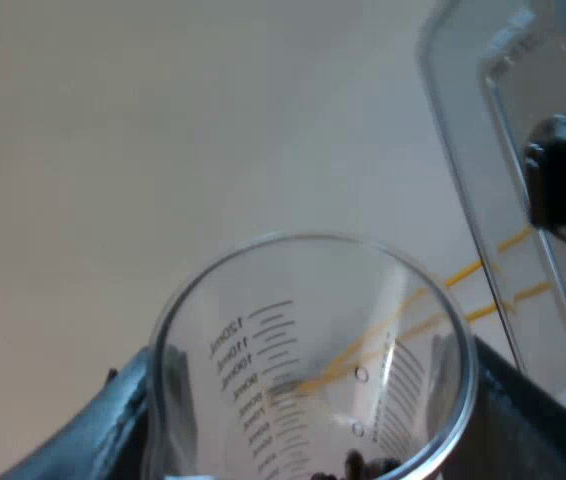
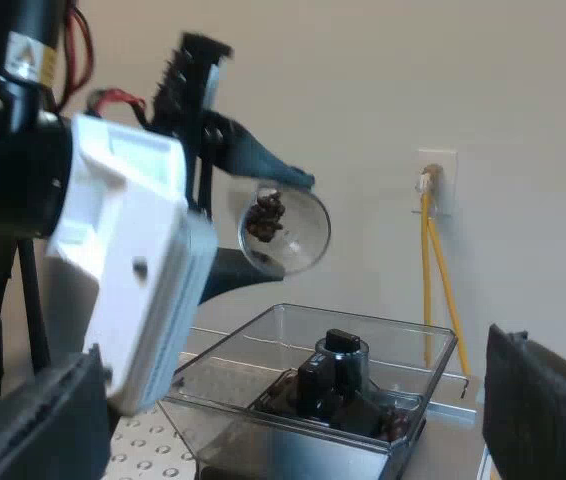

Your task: Pour the beans into the coffee machine

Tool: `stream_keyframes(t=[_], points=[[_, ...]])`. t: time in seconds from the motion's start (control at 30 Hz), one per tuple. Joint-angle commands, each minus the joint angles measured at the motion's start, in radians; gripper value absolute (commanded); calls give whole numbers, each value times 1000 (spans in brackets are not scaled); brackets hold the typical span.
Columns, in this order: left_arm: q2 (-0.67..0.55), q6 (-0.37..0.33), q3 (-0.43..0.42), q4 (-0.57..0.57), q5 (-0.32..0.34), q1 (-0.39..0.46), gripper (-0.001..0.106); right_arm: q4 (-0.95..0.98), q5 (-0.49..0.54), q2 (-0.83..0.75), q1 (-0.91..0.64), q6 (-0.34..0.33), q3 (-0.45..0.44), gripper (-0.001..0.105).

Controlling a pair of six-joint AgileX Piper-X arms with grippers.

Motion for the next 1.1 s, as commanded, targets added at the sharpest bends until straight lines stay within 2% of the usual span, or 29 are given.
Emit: stream_keyframes(t=[0.03,0.2,0.33,0.43,0.57,0.83,1.1], points=[[-4,123,-5,-7,-9,-7,0,-13,-11,-6,2,-14,-11,78],[9,215,-5,-4,-6,-7,0,-3,-9,-6,2,-14,-11,78],[9,331,-5,-4,-2,4,0,-3,-9,-6,2,-14,-11,78],[9,387,-5,-4,-2,18,0,-3,-9,-6,2,-14,-11,78],[9,392,-5,-4,-2,23,0,-2,-9,-6,2,-14,-11,78],[9,514,-5,-4,0,23,0,-2,-9,-6,2,-12,-11,78],[9,533,-5,-4,0,23,0,-2,-9,-6,2,-12,-11,78]])
